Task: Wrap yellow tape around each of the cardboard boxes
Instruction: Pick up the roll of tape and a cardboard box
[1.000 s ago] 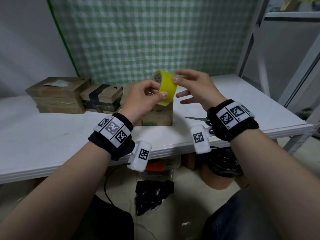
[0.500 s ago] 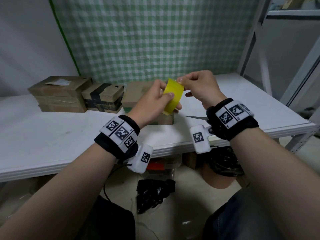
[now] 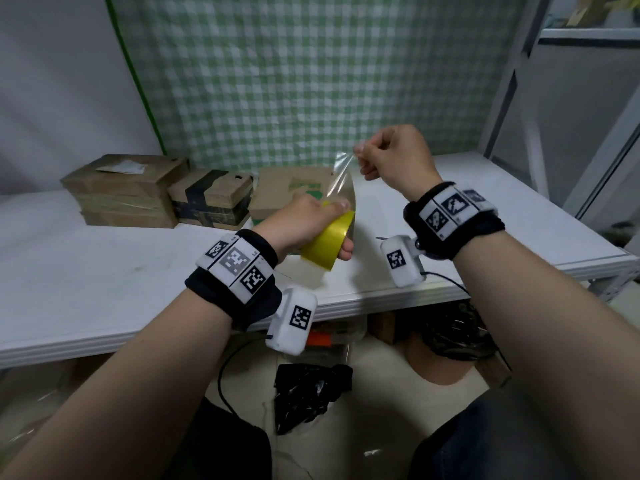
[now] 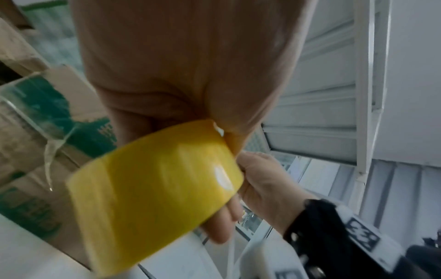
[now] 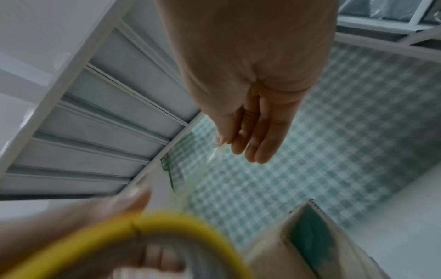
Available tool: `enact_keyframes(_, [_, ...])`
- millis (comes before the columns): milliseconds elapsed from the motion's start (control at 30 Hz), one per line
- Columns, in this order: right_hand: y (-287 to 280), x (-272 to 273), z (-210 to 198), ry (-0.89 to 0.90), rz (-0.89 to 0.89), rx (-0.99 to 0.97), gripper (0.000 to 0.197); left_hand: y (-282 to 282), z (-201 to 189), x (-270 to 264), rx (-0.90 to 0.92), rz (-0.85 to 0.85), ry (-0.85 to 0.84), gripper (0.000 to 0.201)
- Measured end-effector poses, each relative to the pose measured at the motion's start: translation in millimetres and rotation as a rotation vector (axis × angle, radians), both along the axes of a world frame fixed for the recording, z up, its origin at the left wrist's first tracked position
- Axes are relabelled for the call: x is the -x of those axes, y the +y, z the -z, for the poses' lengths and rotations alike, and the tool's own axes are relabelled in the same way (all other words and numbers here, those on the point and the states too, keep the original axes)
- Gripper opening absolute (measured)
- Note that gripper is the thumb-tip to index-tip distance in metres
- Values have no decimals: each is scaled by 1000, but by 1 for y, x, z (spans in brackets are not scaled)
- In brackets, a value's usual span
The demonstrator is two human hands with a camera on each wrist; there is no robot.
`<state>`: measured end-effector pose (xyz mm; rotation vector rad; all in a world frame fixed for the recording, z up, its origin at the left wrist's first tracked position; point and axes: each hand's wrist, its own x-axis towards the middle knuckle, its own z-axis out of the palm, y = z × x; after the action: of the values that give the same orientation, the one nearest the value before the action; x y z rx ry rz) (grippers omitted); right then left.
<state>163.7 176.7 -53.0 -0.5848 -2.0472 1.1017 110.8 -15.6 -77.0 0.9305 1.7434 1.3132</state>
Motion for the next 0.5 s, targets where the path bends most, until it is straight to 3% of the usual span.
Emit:
enact_keyframes(133, [28, 27, -27, -55, 0, 24, 23, -2, 2, -2, 99, -28, -45, 43])
enact_keyframes(267, [44, 47, -35, -201, -62, 18, 16, 4, -2, 3, 17, -108, -144, 64])
enact_keyframes(500, [64, 74, -29, -354, -122, 77, 20, 20, 1, 11, -49, -165, -336, 67])
